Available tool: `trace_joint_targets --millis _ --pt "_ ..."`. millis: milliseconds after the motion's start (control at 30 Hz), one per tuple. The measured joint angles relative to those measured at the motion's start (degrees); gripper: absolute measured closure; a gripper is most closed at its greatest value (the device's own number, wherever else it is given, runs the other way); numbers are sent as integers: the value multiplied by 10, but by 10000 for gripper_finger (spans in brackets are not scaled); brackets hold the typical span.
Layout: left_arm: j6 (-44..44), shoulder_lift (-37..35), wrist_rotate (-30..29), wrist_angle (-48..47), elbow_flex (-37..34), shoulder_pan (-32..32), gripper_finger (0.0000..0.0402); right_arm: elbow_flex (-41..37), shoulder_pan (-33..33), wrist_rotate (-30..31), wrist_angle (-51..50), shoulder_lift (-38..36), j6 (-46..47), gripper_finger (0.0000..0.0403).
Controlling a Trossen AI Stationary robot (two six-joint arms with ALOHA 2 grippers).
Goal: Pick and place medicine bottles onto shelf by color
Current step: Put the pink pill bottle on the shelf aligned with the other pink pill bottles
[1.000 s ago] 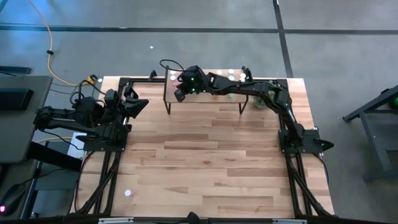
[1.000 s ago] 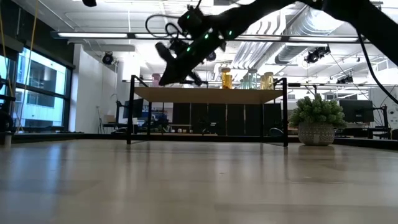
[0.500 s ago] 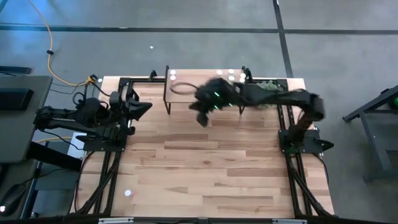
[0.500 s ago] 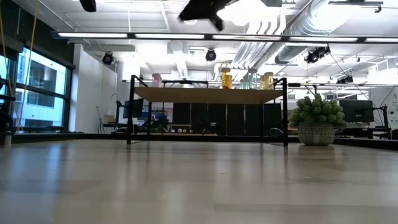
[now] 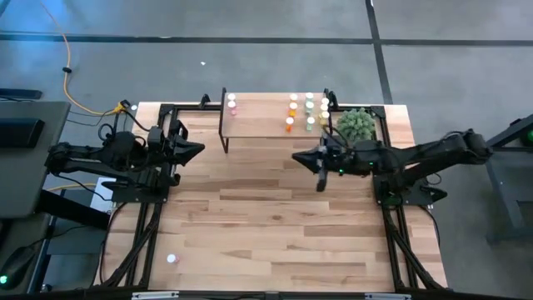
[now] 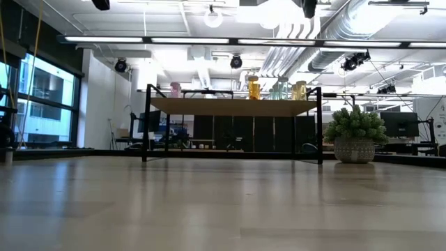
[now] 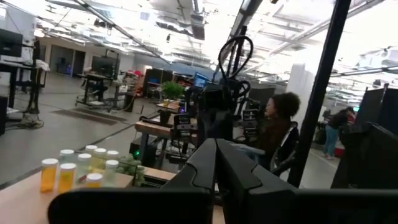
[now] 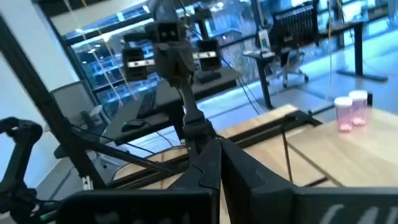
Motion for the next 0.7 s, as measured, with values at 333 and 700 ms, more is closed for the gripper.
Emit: trace_joint_targets --millis 333,700 --pt "1 7 -6 -2 0 0 400 -11 1 -11 0 -41 -75 403" --pt "-33 36 -20 -1 0 0 358 -11 -1 -45 -8 -41 -79 403"
